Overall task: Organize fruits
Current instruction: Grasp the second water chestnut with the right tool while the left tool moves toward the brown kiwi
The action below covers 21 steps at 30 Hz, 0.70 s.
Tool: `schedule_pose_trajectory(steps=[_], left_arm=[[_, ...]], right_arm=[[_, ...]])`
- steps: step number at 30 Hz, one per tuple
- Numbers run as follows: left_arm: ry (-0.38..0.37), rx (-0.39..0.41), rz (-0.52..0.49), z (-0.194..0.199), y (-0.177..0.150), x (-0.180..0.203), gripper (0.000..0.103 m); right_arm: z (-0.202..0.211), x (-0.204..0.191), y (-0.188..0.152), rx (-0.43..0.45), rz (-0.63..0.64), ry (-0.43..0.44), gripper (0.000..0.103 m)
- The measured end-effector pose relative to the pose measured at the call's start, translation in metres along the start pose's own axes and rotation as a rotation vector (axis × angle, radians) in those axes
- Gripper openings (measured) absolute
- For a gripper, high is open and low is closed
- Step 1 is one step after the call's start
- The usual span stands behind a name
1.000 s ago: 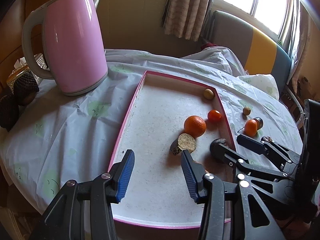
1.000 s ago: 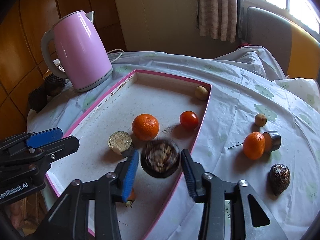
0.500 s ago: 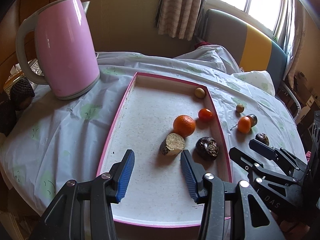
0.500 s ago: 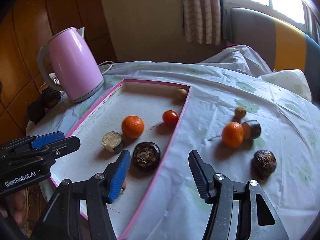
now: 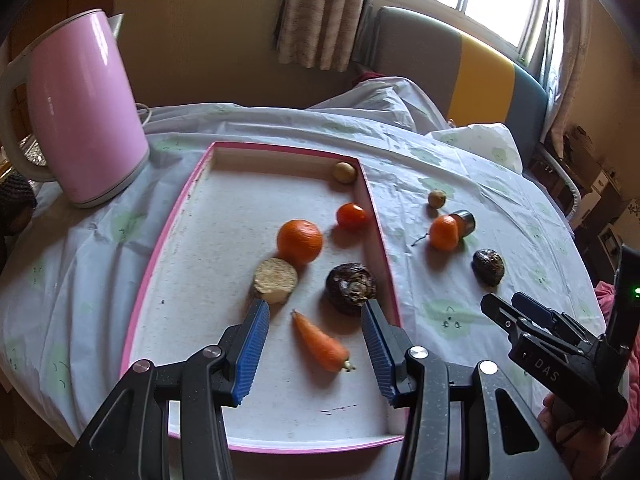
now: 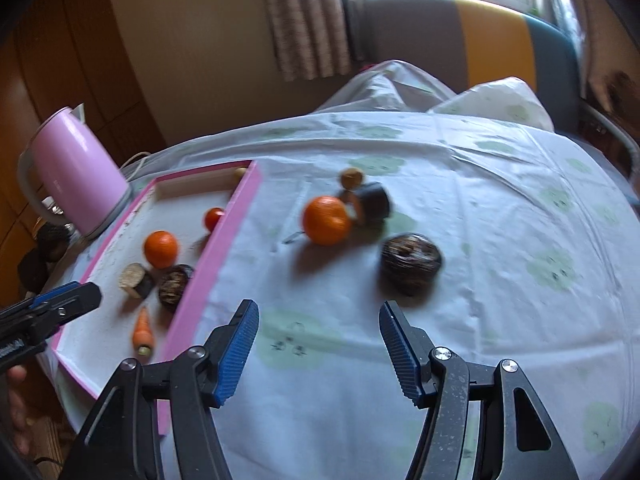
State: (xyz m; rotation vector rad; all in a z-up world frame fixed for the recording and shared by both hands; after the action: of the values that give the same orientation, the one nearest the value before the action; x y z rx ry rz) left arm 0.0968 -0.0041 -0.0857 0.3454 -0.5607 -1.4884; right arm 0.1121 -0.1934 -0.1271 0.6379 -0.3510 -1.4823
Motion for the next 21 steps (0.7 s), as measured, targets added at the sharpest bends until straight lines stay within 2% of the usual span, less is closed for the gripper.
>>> schedule_pose_trajectory(steps=[9, 21], left_arm=[[-0.027, -0.018, -0.093, -0.008, 0.000, 0.031, 0.049], [-0.049, -0.041, -0.122, -0.020, 0.004, 0.051, 0.049]], right_arm=[[-0.003, 0.051, -0.002, -0.002, -0.085, -0.080, 0.064], [-0.041, 0.050, 0.028, -0.036, -0.003, -0.105, 0.064]])
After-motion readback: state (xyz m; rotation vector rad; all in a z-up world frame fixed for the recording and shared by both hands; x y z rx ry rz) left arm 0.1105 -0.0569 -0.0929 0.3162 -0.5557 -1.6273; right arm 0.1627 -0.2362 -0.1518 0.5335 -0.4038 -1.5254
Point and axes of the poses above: each gripper's, at about its wrist camera, not at the fingertips, and z roughly against the way its jaws point, x to its right, y to its top, the point moved 7 cm from there along -z, roughly the way its jaws point, and after that the axes turned 4 degrees about -x, right-handed, at the moved point
